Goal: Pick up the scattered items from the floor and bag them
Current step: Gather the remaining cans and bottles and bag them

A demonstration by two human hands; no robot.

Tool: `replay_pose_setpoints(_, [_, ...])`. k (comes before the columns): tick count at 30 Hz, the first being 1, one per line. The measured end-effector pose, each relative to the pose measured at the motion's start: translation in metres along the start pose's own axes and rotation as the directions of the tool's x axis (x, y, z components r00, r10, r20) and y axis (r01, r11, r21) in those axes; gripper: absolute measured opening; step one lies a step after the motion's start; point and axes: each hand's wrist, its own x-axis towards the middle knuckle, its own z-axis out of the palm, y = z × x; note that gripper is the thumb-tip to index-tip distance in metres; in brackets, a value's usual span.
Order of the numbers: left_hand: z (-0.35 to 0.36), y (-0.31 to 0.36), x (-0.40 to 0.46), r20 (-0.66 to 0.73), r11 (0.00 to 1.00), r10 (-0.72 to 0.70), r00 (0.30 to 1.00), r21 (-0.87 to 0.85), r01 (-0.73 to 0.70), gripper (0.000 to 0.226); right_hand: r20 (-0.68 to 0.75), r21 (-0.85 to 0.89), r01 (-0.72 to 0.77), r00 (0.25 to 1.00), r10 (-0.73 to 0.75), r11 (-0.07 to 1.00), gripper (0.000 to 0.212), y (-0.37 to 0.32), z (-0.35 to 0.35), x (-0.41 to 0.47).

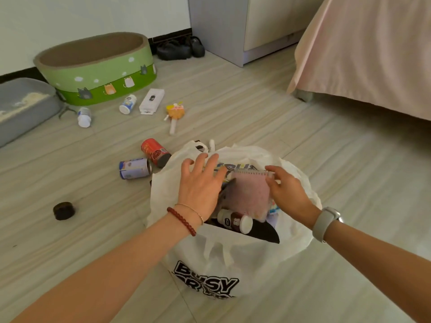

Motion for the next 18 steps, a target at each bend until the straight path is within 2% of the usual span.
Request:
replay_pose_setpoints(1, [0.004, -0.003, -0.001, 0.049, 0.999, 0.004, 0.999, 0.052, -0.007, 0.049, 0.06, -0.027, 0.011, 0.998, -0.009, 1.0, 0.033, 0.002, 0.003, 0.0])
replay_pose_setpoints(3, [0.013, -0.01, -0.01, 0.15, 0.993, -0.003, 0.989, 0.114, -0.014, 0.052, 0.182, -0.22, 0.07, 0.983, -0.03, 0.973, 0.035, 0.007, 0.007, 0.0])
replay_pose_setpoints(5, [0.025, -0.018, -0.022, 0.229, 0.992, -0.023, 0.973, 0.123, -0.006, 0.055, 0.255, -0.446, 0.18, 0.964, -0.068, 0.877, 0.037, 0.012, 0.013, -0.001])
replay_pose_setpoints(6, [0.03, -0.02, -0.029, 0.261, 0.996, -0.028, 0.965, 0.087, 0.005, 0.054, 0.273, -0.504, 0.229, 0.957, -0.098, 0.833, 0.038, 0.014, 0.017, -0.002])
replay_pose_setpoints(7, [0.036, -0.024, -0.035, 0.304, 0.999, -0.035, 0.952, 0.032, 0.027, 0.056, 0.291, -0.531, 0.27, 0.948, -0.126, 0.803, 0.039, 0.016, 0.019, -0.003])
replay_pose_setpoints(10, [0.054, -0.036, -0.048, 0.459, 0.993, -0.041, 0.887, -0.083, 0.089, 0.095, 0.33, -0.496, 0.375, 0.916, -0.229, 0.783, 0.039, 0.02, 0.027, -0.006])
replay_pose_setpoints(11, [0.055, -0.04, -0.051, 0.507, 0.989, -0.04, 0.861, -0.104, 0.107, 0.094, 0.341, -0.474, 0.406, 0.903, -0.262, 0.781, 0.038, 0.019, 0.031, -0.008])
replay_pose_setpoints(14, [0.049, -0.046, -0.047, 0.517, 0.975, -0.007, 0.856, -0.188, 0.122, 0.065, 0.404, -0.417, 0.473, 0.861, -0.308, 0.776, 0.044, 0.011, 0.041, -0.012])
replay_pose_setpoints(16, [0.033, -0.049, -0.041, 0.473, 0.964, 0.011, 0.881, -0.239, 0.117, 0.05, 0.466, -0.423, 0.489, 0.839, -0.28, 0.763, 0.04, 0.001, 0.044, -0.012])
replay_pose_setpoints(18, [0.012, -0.051, -0.037, 0.43, 0.954, 0.025, 0.903, -0.28, 0.107, 0.047, 0.504, -0.446, 0.464, 0.837, -0.214, 0.765, 0.038, -0.019, 0.039, -0.013])
